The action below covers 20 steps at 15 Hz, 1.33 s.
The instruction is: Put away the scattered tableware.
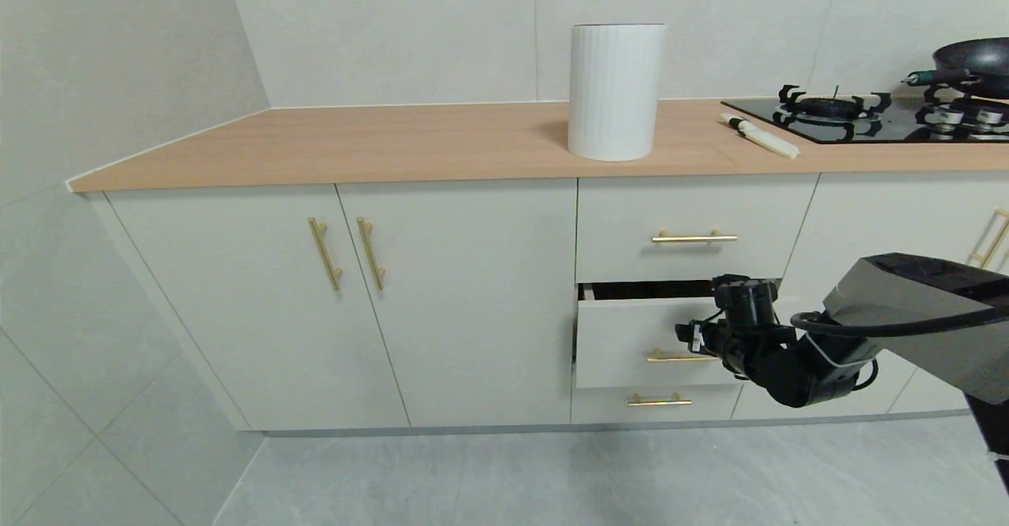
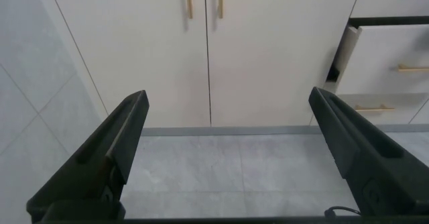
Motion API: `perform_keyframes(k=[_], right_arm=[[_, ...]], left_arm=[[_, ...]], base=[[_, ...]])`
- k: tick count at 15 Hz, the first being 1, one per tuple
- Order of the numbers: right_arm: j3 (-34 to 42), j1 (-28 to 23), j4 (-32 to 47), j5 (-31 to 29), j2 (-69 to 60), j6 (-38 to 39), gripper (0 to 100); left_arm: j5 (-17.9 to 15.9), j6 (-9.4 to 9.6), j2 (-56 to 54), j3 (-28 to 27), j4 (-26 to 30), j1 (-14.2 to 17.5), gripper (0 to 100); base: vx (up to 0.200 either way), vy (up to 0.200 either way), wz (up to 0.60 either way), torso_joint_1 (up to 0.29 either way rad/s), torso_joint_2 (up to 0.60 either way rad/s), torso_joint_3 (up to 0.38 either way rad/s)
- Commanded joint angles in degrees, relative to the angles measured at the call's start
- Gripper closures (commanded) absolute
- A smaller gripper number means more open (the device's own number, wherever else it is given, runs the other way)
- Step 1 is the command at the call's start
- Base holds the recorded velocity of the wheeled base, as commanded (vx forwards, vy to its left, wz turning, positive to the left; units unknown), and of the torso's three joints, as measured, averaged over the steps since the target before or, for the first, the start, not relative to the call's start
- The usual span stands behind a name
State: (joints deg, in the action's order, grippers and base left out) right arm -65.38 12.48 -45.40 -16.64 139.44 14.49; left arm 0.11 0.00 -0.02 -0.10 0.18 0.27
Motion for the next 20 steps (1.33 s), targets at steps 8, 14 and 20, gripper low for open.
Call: perform_keyframes(k=[8,14,20], right_arm=[[-14.16,-2.9,0.13,-3.93,9.54,6.95,0],[-21.99,-4.49,0.22,-6.04,14.11,8.44,0],[-23.13,-4.49,-0.04,-6.48,14.2,8.53,0]], left_arm=[[-0.02,0.0,0.02,0.01,-0.01,0.08,0],[0.07,0.0,0.02,0.01,-0.01,0.0,0],[-0.02,0.0,0.02,0.01,-0.01,0.0,0]], base=[[0.0,0.0,0.0,0.0,0.0,0.0],[0.0,0.0,0.0,0.0,0.0,0.0],[0.0,0.0,0.0,0.0,0.0,0.0]])
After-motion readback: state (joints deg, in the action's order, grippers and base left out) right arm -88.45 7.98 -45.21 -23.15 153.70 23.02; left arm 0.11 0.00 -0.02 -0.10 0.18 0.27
